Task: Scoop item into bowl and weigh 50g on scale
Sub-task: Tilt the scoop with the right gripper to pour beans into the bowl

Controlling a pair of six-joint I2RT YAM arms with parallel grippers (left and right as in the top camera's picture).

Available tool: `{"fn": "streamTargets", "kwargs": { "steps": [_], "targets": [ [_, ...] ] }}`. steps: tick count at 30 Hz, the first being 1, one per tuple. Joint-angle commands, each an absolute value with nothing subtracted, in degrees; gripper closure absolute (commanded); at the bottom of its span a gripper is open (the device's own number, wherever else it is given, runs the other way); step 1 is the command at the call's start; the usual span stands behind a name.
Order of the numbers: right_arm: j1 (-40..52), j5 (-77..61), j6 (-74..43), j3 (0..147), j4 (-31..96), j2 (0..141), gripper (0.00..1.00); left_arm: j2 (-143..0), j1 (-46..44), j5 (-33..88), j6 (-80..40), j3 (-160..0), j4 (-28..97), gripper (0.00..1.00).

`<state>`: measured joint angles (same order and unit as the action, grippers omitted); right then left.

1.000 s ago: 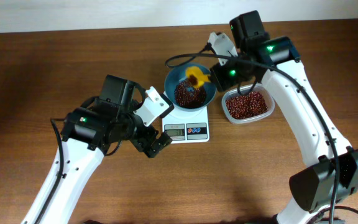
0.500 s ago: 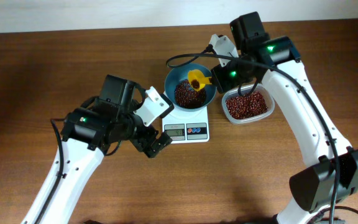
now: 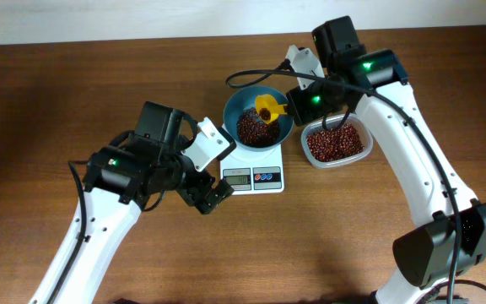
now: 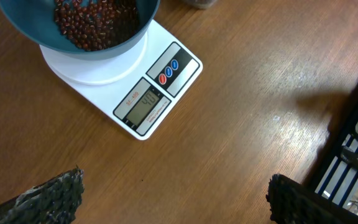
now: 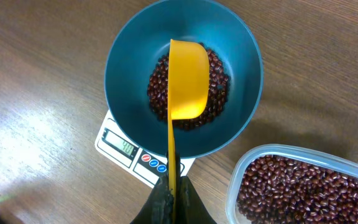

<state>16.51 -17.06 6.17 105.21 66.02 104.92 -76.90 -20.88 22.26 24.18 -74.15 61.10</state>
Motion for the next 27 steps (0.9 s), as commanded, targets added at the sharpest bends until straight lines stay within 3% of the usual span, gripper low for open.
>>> {"fn": "streamTargets", "kwargs": {
  "steps": [1, 8, 12, 16, 22, 27],
  "targets": [
    [16.8, -18.1, 5.5, 106.1, 66.0, 102.9, 0.96, -76.8, -21.0, 23.0, 23.6, -75.0, 61.2, 0.01],
    [16.8, -17.0, 2.4, 106.1, 64.4, 102.9, 0.96, -76.8, -21.0, 23.0, 23.6, -75.0, 61.2, 0.01],
    [16.8, -24.9, 4.3, 108.2, 63.9, 102.8, 0.96, -76.8, -21.0, 23.0, 23.6, -75.0, 61.2, 0.01],
    [16.8, -15.7, 3.7, 108.3, 66.3, 102.7, 0.96, -76.8, -21.0, 23.0, 23.6, -75.0, 61.2, 0.01],
    [16.9, -19.0, 3.6, 108.6, 65.6, 102.7, 0.96, -76.8, -21.0, 23.0, 23.6, -75.0, 61.2, 0.01],
    [17.7, -12.4, 2.5, 111.5, 66.2, 102.7, 0.96, -76.8, -21.0, 23.0, 23.6, -75.0, 61.2, 0.01]
  ]
}}
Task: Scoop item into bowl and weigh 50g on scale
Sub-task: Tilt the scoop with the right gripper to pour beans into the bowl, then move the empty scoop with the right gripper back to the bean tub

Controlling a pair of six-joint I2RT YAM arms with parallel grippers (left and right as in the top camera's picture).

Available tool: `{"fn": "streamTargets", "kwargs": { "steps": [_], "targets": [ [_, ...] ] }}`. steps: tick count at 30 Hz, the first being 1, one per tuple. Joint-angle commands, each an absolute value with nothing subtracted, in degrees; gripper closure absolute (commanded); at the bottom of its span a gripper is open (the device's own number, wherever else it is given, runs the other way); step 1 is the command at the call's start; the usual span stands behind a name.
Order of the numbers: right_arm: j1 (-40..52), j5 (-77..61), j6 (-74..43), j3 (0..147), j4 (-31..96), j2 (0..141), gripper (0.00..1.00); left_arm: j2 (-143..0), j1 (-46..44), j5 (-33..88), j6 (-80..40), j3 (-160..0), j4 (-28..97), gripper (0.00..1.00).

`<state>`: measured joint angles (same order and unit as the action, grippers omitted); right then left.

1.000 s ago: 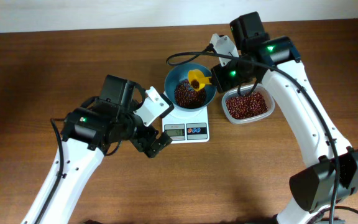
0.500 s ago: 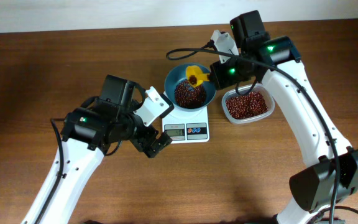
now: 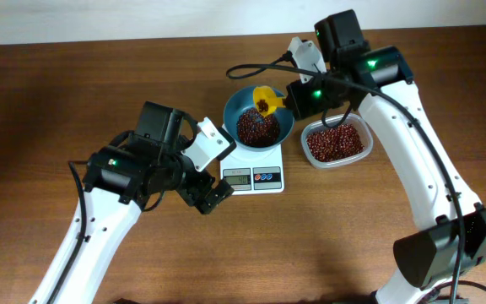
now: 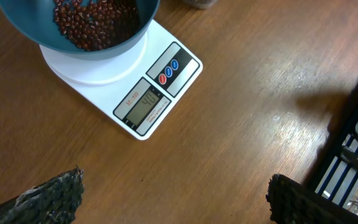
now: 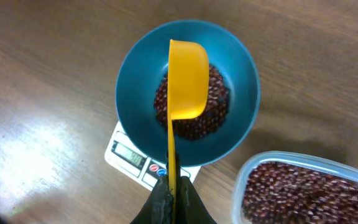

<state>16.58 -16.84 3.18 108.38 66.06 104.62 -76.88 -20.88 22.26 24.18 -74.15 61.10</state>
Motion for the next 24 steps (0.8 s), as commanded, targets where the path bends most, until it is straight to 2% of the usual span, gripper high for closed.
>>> {"fn": "streamTargets", "kwargs": {
  "steps": [1, 6, 24],
  "targets": [
    [18.3, -10.4, 2.5, 112.1, 66.3, 102.7, 0.96, -76.8, -21.0, 23.0, 23.6, -75.0, 61.2, 0.01],
    [21.1, -3.1, 4.3, 112.9, 67.6, 102.7, 0.96, -76.8, -21.0, 23.0, 23.6, -75.0, 61.2, 0.01],
    [22.0, -5.1, 5.5, 114.5, 71.7, 102.7, 0.96, -76.8, -21.0, 23.0, 23.6, -75.0, 61.2, 0.01]
  ]
}}
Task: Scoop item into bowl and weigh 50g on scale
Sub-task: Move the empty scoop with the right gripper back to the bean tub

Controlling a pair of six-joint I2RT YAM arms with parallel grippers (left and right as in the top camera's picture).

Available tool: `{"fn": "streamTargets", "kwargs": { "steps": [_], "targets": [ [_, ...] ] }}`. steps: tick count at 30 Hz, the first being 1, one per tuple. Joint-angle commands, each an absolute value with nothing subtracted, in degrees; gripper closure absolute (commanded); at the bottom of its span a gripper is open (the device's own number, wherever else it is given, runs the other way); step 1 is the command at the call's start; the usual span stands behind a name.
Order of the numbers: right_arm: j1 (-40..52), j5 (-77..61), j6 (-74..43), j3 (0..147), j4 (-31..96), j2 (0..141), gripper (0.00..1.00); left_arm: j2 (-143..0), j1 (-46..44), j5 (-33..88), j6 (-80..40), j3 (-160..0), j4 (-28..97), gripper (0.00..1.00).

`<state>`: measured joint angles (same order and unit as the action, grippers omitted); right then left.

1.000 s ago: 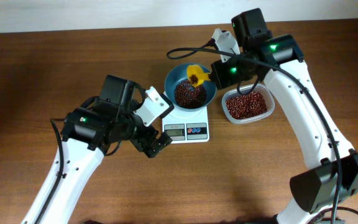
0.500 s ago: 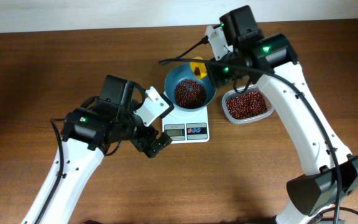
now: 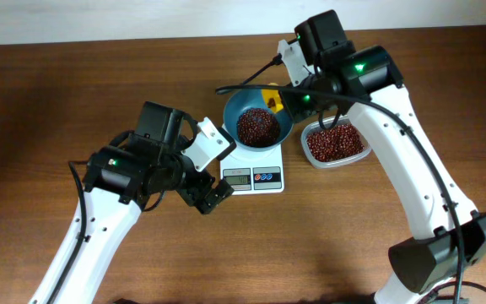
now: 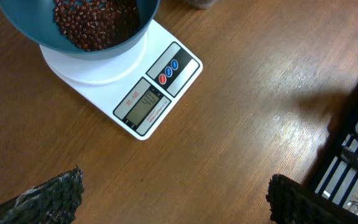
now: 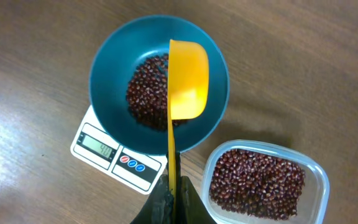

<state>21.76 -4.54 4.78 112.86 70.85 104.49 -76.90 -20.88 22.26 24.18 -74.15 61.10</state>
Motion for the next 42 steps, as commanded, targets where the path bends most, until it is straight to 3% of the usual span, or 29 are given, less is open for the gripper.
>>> {"fn": "streamTargets", "kwargs": {
  "steps": [1, 9, 13, 35, 42],
  "targets": [
    [22.0, -4.6, 5.5, 114.5, 72.0, 102.7, 0.96, -76.8, -21.0, 23.0, 23.6, -75.0, 61.2, 0.01],
    [22.9, -9.3, 5.6, 116.8, 71.2, 102.7, 0.96, -76.8, -21.0, 23.0, 23.6, -75.0, 61.2, 0.01],
    [23.0, -1.8, 5.5, 117.1, 74.5, 103.3, 0.96, -76.8, -21.0, 23.0, 23.6, -75.0, 61.2, 0.01],
    [22.7, -3.8, 5.0, 117.1, 70.3, 103.9, 0.96, -76.8, -21.0, 23.0, 23.6, -75.0, 61.2, 0.01],
    [19.8, -7.2, -0.6, 117.1, 70.5, 103.9, 0.96, -76.8, -21.0, 23.0, 23.6, -75.0, 61.2, 0.01]
  ]
}}
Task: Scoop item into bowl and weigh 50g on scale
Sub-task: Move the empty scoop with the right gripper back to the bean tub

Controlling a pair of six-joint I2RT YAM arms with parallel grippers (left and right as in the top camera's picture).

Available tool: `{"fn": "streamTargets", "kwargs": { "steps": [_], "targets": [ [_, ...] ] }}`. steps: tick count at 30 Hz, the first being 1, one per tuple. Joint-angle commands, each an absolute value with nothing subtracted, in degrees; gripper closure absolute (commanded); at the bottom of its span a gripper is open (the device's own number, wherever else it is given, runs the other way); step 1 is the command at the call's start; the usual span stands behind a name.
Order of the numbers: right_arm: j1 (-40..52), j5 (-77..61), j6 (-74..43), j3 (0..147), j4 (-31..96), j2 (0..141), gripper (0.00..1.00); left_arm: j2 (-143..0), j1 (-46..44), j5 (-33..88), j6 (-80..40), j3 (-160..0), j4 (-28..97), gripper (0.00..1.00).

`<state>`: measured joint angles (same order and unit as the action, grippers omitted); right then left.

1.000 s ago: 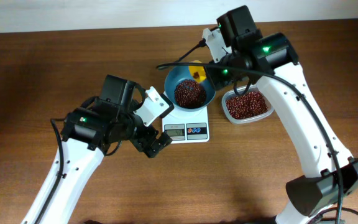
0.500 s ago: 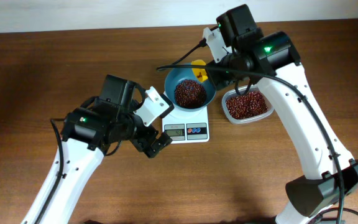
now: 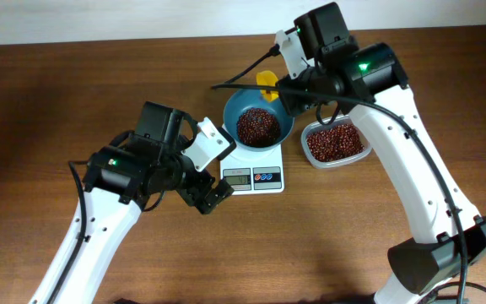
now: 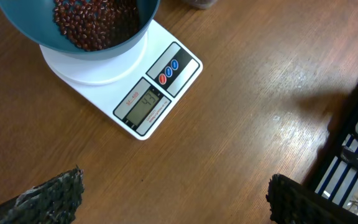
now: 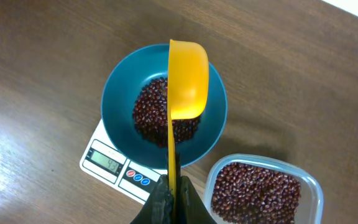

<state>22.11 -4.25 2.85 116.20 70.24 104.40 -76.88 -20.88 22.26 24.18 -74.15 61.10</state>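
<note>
A blue bowl [image 3: 258, 125] holding red beans stands on the white scale [image 3: 252, 178], whose display [image 5: 105, 162] reads about 43. My right gripper [image 5: 173, 188] is shut on the handle of a yellow scoop [image 5: 188, 78], which hangs edge-on high above the bowl's far rim; its cup shows no beans. A clear tub of red beans [image 3: 336, 141] sits right of the bowl. My left gripper [image 4: 176, 190] hangs open above bare wood in front of the scale, nothing between its fingers.
The tub of beans [image 5: 261, 190] lies close to the scale's right side. A dark rack-like edge [image 4: 353, 149] shows at the right of the left wrist view. The pale wall [image 3: 142, 17] borders the table's far edge.
My right gripper has shifted with the scoop toward the far rim of the bowl. The scale reading has changed from about 40 to about 43. The left arm is unmoved.
First the scoop hung low in the bowl with some beans in it, the scale near 40. Then it was higher over the bowl. Later it was higher still and looked empty, and now it stands over the far rim with the scale at about 43.
</note>
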Motion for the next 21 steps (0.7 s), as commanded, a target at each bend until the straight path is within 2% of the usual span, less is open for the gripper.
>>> {"fn": "streamTargets", "kwargs": {
  "steps": [1, 6, 9, 21],
  "targets": [
    [18.9, -8.9, -1.2, 117.1, 70.9, 103.9, 0.96, -76.8, -21.0, 23.0, 23.6, -75.0, 61.2, 0.01],
    [11.6, -24.1, -1.1, 117.1, 72.9, 103.9, 0.96, -76.8, -21.0, 23.0, 23.6, -75.0, 61.2, 0.01],
    [8.3, -26.4, -0.9, 117.1, 74.7, 103.7, 0.96, -76.8, -21.0, 23.0, 23.6, -75.0, 61.2, 0.01],
    [0.4, -12.3, -3.5, 117.1, 88.2, 99.6, 0.96, -76.8, -21.0, 23.0, 23.6, -75.0, 61.2, 0.01]
  ]
}}
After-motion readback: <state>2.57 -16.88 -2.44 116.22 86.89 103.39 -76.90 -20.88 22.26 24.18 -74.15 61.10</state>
